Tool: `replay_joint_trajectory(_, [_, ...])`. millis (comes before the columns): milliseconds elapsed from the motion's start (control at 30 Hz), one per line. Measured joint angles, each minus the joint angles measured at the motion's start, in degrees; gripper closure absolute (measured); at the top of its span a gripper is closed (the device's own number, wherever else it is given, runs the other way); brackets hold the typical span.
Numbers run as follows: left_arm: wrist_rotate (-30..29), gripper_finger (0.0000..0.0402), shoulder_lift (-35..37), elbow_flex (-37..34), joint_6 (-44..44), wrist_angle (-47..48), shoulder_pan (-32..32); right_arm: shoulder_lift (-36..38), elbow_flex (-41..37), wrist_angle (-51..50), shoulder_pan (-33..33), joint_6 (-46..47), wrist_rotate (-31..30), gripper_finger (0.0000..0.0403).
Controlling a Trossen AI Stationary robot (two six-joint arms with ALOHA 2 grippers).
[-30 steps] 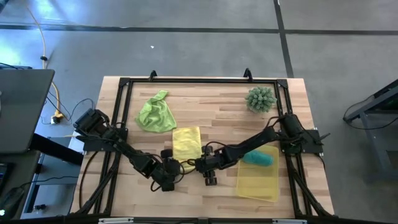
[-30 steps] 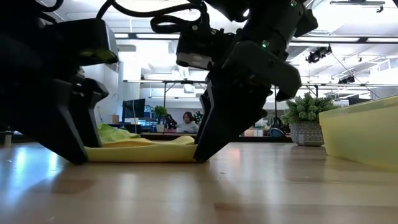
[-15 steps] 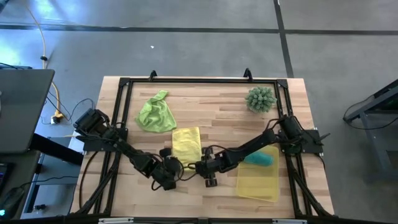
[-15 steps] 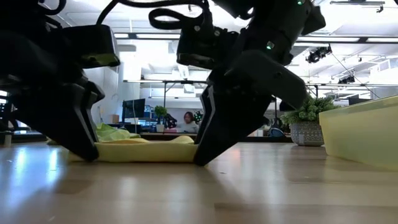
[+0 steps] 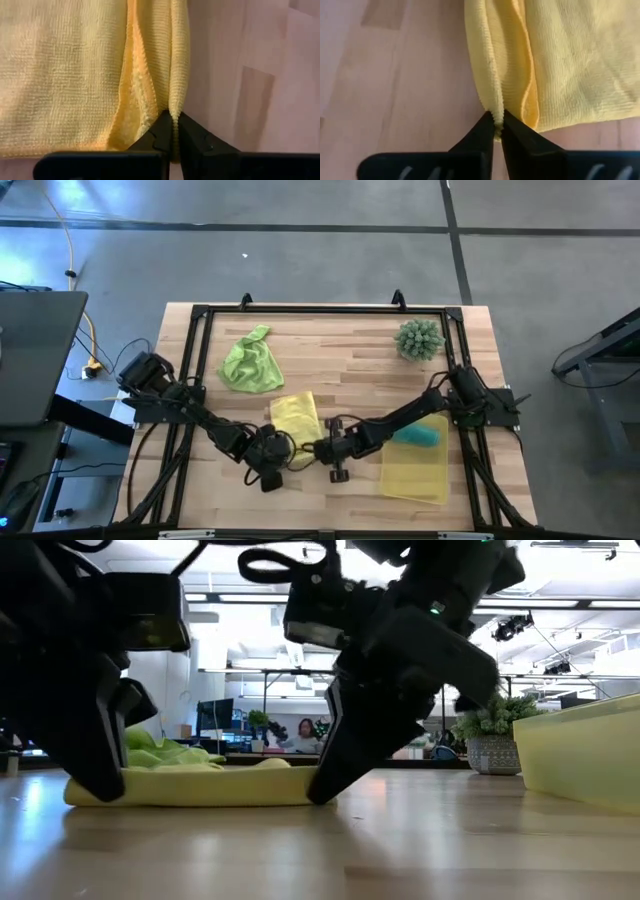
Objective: Roll microfiber towels into tight, uniform cylinder then place into a basket
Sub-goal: Roll the yellow microfiber cloth
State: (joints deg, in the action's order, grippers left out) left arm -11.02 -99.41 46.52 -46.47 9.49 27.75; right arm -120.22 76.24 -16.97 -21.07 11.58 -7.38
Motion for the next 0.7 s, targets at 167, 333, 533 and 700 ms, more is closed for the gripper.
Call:
replay_joint_trajectory(167, [4.3,0.0393,0.7,0.0,-4.8,0.2,-1.3,0.0,0.0,1.5,2.0,3.8,8.9,0.0399])
replay_joint_trajectory(333, [7.4,0.0393,1.3,-0.1,-8.5,-0.4,-2.1,-0.2,-0.2,3.6,3.9,8.0,17.6,0.0400])
replay_joint_trajectory(533, [7.3,0.0393,4.2,-0.1,-9.6,-0.5,-2.2,-0.3,-0.3,4.5,5.6,9.6,24.1,0.0401])
replay_joint_trajectory(700, [3.4,0.0394,5.1,0.0,-11.8,3.6,-2.2,-0.3,-0.3,4.8,6.9,9.6,24.0,0.0402])
